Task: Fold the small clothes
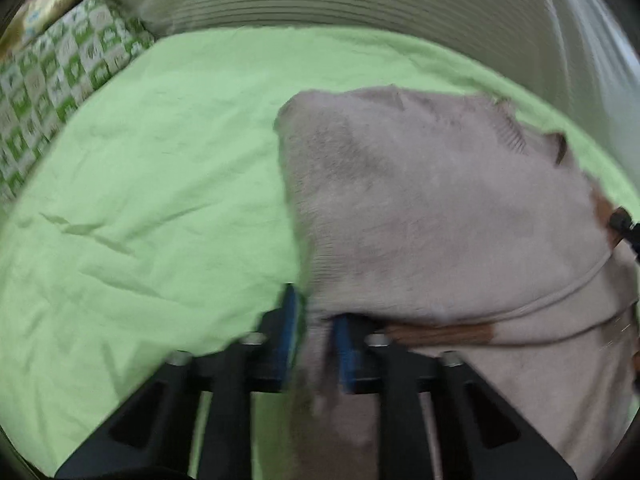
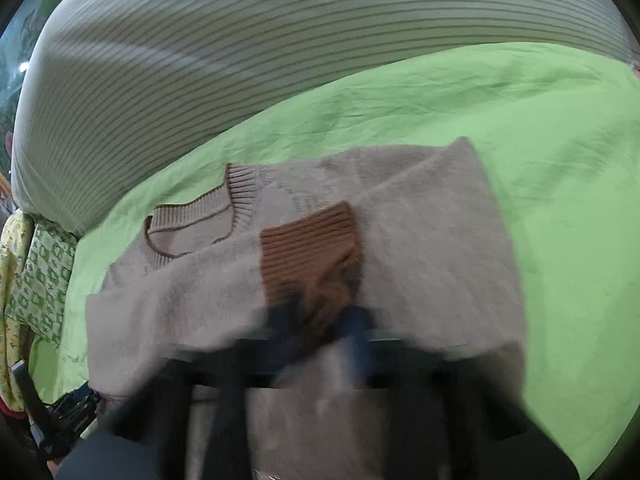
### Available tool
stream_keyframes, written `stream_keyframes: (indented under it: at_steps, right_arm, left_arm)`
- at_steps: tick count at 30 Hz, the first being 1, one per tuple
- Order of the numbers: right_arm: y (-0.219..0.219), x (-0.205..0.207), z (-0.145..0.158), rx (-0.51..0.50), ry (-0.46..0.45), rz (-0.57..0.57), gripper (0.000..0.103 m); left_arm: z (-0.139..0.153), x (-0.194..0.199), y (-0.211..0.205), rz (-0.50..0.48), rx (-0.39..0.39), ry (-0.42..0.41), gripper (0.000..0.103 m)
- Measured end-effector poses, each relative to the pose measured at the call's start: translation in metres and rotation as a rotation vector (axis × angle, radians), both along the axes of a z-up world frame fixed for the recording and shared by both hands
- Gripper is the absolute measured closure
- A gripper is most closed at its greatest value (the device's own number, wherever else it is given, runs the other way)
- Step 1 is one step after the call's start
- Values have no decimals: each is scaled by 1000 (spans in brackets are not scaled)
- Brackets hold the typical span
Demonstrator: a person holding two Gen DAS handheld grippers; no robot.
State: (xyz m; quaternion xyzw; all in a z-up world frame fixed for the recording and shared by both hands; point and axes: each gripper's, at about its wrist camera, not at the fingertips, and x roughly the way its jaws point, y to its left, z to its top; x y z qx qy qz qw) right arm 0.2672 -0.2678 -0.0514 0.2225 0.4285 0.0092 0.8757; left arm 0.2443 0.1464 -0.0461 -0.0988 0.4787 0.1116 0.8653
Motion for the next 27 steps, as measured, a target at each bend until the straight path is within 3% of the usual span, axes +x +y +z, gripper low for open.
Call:
stream_keyframes:
  at_steps: [4,7,9,13,15,18,21,23,27]
  right_arm:
    - [7,-18,55,-31,-148,37,94]
    - [-7,-35,70,-41,-182,15,95]
    - [-17,-39,60,-60,-152,-11,95]
    - [-28,-38,11,-66,-11,-21,94]
    - [-28,-39,-3,-77,33,-22,92]
    - [-25,-46,-2,-111,45,-34,84]
    - [-21,-62,17,-220,30,-102,61]
    - [-19,-72,31,-255,-30,-105,42]
    - [-10,-71,52,-252,-117,-68,36]
  left_arm:
    - [27,-18,7,33,-39,-109,93]
    - [22,-22,11,26,-71,-103,93]
    - [13,-19,9,14,-75,-73,93]
    - [2,-21,5,5,-58,-45,92]
    - [-3,-27,9,5,-79,-38,87]
    - [-1,-40,17,-19,-91,-34,83]
    - [7,-54,24,-24,-83,-36,71]
    - [20,-61,32,-20,-100,-66,72]
    - [42,-50,54,27,-161,-121,58]
